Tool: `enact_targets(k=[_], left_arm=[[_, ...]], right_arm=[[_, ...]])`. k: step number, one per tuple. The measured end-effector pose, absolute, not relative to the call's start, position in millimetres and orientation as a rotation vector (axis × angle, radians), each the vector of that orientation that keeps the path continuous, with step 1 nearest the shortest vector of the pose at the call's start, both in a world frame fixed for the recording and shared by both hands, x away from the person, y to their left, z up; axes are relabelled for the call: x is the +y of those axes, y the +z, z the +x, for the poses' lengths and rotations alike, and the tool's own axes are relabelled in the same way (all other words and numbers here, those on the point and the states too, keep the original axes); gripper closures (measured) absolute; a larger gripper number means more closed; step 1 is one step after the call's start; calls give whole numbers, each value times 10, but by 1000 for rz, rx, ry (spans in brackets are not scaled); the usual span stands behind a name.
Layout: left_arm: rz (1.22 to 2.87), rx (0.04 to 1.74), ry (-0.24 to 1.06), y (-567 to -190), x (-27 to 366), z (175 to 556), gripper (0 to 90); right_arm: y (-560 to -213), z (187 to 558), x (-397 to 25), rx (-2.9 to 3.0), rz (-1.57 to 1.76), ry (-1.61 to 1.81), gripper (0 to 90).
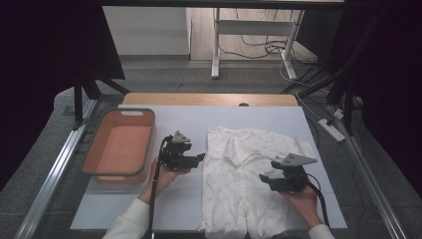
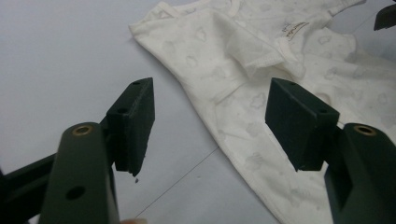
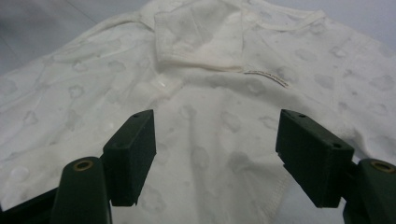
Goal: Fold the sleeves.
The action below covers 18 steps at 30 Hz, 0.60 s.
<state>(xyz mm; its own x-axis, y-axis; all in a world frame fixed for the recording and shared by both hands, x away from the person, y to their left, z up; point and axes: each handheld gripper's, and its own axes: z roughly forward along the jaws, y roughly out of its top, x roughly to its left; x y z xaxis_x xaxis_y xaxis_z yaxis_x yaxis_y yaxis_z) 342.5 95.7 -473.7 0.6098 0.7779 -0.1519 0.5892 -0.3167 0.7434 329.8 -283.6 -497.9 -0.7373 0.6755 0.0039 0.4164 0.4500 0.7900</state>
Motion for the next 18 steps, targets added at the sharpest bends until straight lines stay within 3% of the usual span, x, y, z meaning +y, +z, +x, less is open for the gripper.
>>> enact_targets(k=[18], left_arm=[[2020, 1072, 297, -4702, 987, 3436, 336]], right_arm=[[-4899, 3579, -2410, 2417, 955, 1126, 295]])
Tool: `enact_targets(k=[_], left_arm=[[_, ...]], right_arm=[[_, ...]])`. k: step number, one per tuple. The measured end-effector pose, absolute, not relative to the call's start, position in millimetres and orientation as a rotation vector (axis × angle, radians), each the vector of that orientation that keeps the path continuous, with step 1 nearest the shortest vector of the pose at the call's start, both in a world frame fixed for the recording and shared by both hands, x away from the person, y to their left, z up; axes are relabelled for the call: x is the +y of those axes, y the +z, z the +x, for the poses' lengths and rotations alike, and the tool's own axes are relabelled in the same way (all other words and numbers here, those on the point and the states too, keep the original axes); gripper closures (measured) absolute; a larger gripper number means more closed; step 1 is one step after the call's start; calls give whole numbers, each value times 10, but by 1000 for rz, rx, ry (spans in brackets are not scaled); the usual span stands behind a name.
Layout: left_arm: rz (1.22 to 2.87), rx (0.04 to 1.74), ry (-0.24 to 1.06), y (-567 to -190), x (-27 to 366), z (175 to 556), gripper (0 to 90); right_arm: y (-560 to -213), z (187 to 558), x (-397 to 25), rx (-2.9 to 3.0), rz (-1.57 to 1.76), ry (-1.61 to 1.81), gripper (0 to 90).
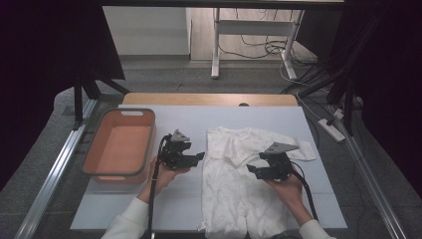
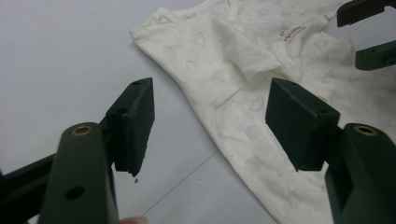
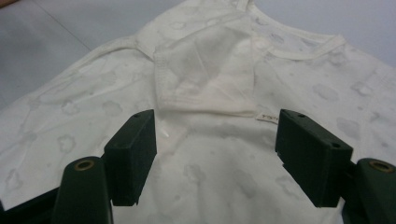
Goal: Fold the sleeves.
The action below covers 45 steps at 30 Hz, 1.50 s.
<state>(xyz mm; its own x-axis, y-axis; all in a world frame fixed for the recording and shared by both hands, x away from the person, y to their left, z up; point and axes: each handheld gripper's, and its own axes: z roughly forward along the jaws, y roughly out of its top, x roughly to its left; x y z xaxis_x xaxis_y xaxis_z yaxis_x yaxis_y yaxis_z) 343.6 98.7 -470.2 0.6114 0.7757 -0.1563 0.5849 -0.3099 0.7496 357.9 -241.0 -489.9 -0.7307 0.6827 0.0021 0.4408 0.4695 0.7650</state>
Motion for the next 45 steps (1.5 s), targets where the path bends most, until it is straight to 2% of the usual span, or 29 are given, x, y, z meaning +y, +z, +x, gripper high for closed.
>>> enact_targets(k=[17, 27, 35, 39, 42, 45], left_arm=[[2021, 1068, 299, -4711, 971, 3433, 336], [2030, 1067, 301, -4721, 959, 3434, 335], [2029, 1067, 303, -4720, 967, 3433, 335], [2023, 1070, 304, -4714, 974, 3430, 335], [2019, 1068, 301, -4706, 973, 3427, 336], [2022, 1058, 306, -4689, 970, 3419, 335]], right_arm=[[-4989, 3938, -2036, 2445, 1018, 984, 311], [-5022, 4068, -2036, 2430, 1070, 942, 373], [-5127, 4116, -1994, 2459, 1081, 887, 491], [-5132, 4109, -1992, 2483, 1068, 881, 612], [-5124, 4090, -1984, 2495, 1046, 874, 768], [-5127, 4076, -1978, 2498, 1029, 868, 849]])
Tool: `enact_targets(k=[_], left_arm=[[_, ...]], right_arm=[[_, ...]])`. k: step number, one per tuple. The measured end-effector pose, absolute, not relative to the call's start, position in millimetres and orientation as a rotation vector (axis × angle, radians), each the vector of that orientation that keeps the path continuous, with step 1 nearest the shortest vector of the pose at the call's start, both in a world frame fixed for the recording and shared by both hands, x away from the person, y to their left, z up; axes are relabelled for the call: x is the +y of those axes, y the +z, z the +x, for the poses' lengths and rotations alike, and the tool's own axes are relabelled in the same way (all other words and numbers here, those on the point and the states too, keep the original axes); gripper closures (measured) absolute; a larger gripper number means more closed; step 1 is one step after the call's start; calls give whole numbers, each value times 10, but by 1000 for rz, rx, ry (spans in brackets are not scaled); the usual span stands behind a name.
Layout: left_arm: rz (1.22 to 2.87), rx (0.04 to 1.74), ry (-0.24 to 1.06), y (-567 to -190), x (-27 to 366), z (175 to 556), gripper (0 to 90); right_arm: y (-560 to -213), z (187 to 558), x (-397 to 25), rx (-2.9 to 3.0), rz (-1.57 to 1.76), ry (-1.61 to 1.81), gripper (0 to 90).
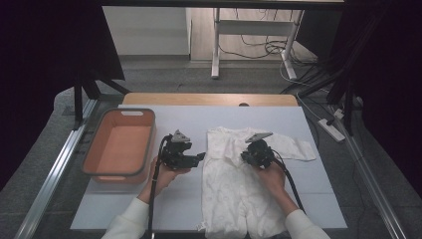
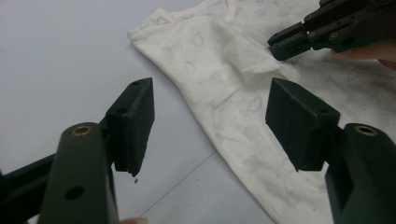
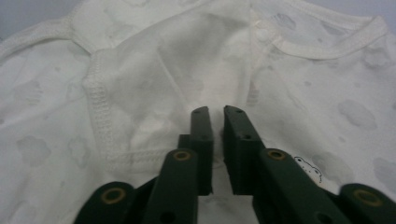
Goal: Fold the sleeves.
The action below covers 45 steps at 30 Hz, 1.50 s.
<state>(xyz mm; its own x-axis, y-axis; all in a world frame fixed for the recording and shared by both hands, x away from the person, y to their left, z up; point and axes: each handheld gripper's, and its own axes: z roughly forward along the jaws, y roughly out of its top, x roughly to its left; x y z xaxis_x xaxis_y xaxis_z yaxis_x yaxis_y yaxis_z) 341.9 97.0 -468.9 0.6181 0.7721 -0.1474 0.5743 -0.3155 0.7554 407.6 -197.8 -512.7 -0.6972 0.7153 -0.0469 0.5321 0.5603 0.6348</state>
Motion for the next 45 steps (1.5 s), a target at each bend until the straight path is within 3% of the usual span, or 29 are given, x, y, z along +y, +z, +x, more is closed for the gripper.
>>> enact_targets(k=[25, 28, 32, 45], left_arm=[[2025, 1062, 291, -4718, 963, 3433, 335], [2029, 1062, 291, -4725, 958, 3434, 335], [2029, 1060, 293, -4721, 956, 3431, 335], [2022, 1067, 298, -4714, 986, 3428, 327]], right_arm=[[-4742, 4083, -2310, 2305, 1027, 954, 855], [-4743, 4088, -2335, 2270, 1061, 952, 637], [-4726, 4079, -2362, 2248, 1083, 995, 451], [-4728, 3996, -2376, 2311, 1000, 1155, 332]])
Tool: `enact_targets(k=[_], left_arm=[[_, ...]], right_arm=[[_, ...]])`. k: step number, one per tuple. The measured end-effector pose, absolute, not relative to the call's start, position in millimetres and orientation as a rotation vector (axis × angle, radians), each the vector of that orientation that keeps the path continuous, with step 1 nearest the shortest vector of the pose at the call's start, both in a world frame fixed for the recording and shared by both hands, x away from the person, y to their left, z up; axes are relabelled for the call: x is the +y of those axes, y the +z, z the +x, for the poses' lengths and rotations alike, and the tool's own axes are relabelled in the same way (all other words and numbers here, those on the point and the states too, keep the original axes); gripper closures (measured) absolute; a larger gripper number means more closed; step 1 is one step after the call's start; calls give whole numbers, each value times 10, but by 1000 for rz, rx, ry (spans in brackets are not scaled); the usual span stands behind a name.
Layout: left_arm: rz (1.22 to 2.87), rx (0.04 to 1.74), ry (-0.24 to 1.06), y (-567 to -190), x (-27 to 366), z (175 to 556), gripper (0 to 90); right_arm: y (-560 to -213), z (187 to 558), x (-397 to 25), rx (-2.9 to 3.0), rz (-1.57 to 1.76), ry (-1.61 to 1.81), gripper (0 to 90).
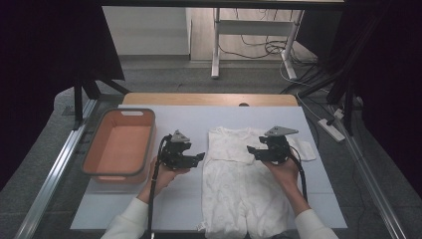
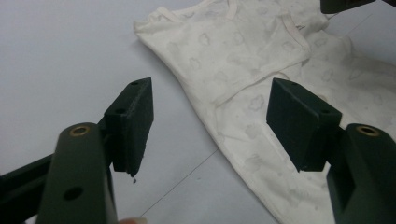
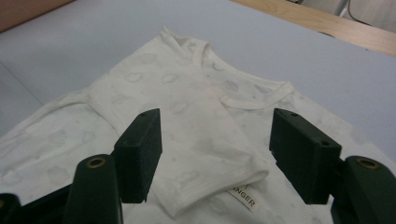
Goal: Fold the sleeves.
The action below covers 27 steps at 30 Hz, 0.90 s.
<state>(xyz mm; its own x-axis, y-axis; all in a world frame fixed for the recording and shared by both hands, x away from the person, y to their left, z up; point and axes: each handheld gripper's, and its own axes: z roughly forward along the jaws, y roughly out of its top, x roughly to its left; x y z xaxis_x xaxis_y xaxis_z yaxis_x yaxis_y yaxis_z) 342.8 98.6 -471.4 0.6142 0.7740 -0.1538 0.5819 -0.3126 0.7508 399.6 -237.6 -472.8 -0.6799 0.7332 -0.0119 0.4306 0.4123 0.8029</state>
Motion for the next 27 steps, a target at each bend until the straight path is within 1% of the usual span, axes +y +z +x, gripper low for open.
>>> enact_targets(k=[11, 15, 19, 21, 23, 27], left_arm=[[2025, 1068, 294, -4719, 986, 3427, 324], [2010, 1064, 284, -4701, 984, 3390, 324], [2015, 1058, 279, -4707, 960, 3383, 324], [2027, 1048, 281, -4706, 942, 3375, 324], [2029, 1040, 282, -4696, 929, 3363, 322], [2032, 1034, 284, -4701, 929, 3380, 321]], right_arm=[[-4664, 3816, -2493, 2323, 966, 1212, 297], [-4626, 3711, -2538, 2323, 999, 1222, 283], [-4491, 3505, -2592, 2289, 995, 1257, 282], [-4431, 3460, -2601, 2280, 987, 1274, 282], [-4390, 3438, -2602, 2274, 969, 1271, 282], [-4426, 3486, -2641, 2281, 951, 1254, 280]])
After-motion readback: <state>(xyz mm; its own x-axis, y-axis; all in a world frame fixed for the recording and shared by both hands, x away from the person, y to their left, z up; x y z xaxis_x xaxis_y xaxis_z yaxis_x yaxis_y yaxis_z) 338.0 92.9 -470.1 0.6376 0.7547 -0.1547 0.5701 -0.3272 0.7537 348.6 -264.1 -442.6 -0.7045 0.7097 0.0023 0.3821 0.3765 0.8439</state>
